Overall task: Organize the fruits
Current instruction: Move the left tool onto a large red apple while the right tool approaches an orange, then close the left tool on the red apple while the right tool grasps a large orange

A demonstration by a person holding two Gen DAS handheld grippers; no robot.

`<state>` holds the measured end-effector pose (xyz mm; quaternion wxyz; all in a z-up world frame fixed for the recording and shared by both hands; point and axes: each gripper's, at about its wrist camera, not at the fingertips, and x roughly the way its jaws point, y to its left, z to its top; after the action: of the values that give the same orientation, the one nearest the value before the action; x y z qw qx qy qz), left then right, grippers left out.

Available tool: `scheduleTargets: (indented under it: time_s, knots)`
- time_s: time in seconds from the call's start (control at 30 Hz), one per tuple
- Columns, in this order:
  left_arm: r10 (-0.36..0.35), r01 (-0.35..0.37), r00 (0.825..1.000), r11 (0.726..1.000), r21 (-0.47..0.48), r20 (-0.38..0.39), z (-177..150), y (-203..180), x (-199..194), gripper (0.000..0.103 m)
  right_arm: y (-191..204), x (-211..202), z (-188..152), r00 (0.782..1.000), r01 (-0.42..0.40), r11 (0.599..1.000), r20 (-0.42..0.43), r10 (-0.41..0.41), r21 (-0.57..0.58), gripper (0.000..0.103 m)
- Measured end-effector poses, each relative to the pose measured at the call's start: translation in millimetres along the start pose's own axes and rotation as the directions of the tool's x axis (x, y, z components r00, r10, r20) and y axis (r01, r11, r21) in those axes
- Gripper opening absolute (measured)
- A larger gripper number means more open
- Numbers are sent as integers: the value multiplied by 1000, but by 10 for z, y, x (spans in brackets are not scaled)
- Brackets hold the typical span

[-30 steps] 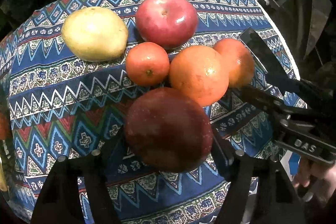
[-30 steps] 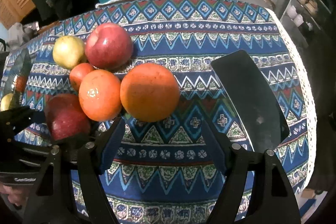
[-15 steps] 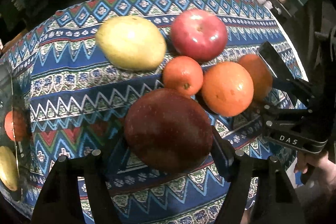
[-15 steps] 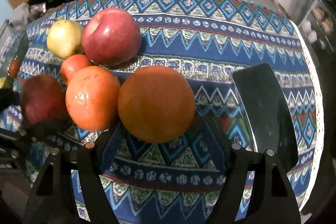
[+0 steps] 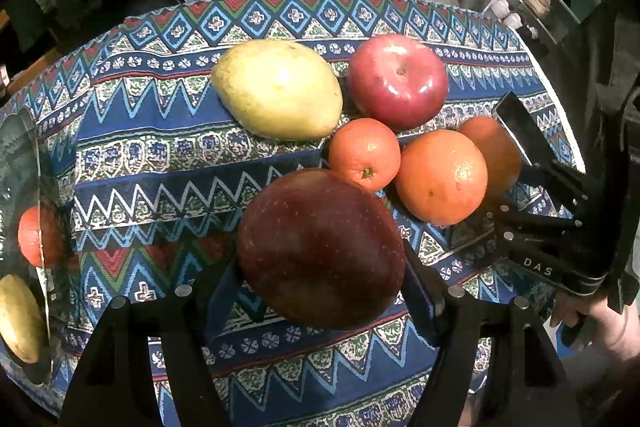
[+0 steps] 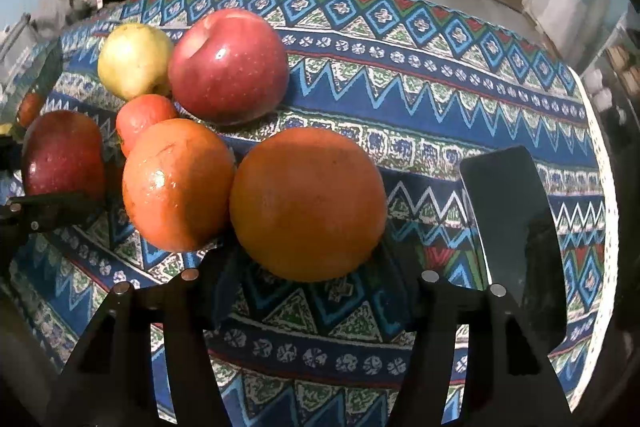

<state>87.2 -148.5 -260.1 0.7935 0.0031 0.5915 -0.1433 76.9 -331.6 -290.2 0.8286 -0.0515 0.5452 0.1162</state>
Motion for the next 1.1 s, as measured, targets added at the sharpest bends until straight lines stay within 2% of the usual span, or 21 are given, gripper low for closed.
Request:
scheduleTargets:
  time_s: [0.23,0.33,0.37,0.4,0.43,0.53,0.63,0.8,0.9,1.1]
  knots:
    - [2,-2,999,1000,-5,50,3,17,-200,74,-104,-256,-43,998,3,997,66,-8,79,57]
    - [0,0,998,1000,-9,62,-5,34,-260,75,-129,-371,-25,996,-5,995,93,-4,102,45]
    - [0,1,998,1000,-11,64,-17,46,-274,75,-140,-389,-17,996,-14,994,93,4,109,33]
    - [0,1,998,1000,-13,63,-23,57,-279,75,-155,-399,-12,996,-31,993,86,20,117,30]
    - [0,1,998,1000,-14,62,-39,63,-280,75,-168,-372,-6,998,-44,990,51,38,134,30]
    - [1,0,999,1000,-21,52,-68,98,-264,74,-181,-320,-27,1000,-13,990,6,12,137,30]
    - [2,-1,999,1000,-28,47,-89,120,-255,75,-222,-297,-42,1000,-23,988,8,23,153,34]
    - [14,-12,998,999,-42,54,-57,174,-251,75,-337,-390,13,998,-45,977,48,36,207,56]
    - [20,-17,998,999,-51,60,-7,209,-250,75,-332,-406,69,998,-49,976,57,38,213,63]
    - [18,-14,998,997,-70,60,55,277,-243,74,-214,-492,130,994,-92,976,75,79,195,64]
